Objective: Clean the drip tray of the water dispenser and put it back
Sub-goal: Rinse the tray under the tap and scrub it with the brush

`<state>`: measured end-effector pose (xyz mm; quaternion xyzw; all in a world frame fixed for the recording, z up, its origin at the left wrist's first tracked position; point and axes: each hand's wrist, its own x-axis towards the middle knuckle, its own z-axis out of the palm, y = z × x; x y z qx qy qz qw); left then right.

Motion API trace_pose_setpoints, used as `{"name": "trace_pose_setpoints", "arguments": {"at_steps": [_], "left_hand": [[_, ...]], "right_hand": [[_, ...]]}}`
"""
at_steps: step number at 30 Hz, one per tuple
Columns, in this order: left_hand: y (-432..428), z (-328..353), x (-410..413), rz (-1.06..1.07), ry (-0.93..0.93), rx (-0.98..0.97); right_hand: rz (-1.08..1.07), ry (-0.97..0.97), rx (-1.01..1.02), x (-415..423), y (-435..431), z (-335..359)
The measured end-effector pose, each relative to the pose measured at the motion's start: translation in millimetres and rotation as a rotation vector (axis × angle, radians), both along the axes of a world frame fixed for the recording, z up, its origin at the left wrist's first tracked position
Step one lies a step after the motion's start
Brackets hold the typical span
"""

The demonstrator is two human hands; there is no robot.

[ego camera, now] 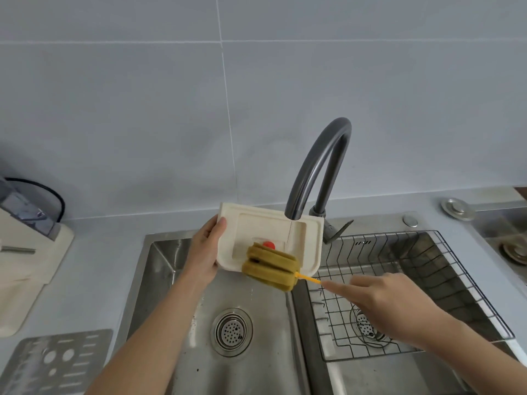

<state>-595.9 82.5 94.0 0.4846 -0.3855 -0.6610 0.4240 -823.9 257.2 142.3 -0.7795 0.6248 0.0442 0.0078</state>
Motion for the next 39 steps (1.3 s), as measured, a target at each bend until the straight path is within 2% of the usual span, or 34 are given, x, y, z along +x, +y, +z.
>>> {"name": "trace_pose_setpoints", "arguments": {"at_steps": [7, 11, 18, 21, 26, 39], "left_hand": [[4, -15, 31, 0.086, -0.032, 0.005], [7, -16, 38, 0.073, -0.057, -0.012], [11, -14, 35, 0.08, -0.065, -0.018], [12, -14, 36, 0.1, -0.049, -0.008], [15, -16, 38, 0.095, -0.042, -0.011], [27, -16, 27, 0.101, -0.122, -0.108]], "right_hand": [[0.022, 0.147, 0.064, -16, -4, 4], [-0.028, 0.082, 0.116, -15, -6, 16], [-0.01, 0.131, -0.005, -3, -27, 22], [-0.001, 0.207, 0.122, 17, -34, 32], [0.008, 0.254, 0.077, 19, -29, 25], [0.097, 0.315, 0.285, 38, -26, 21]]}}
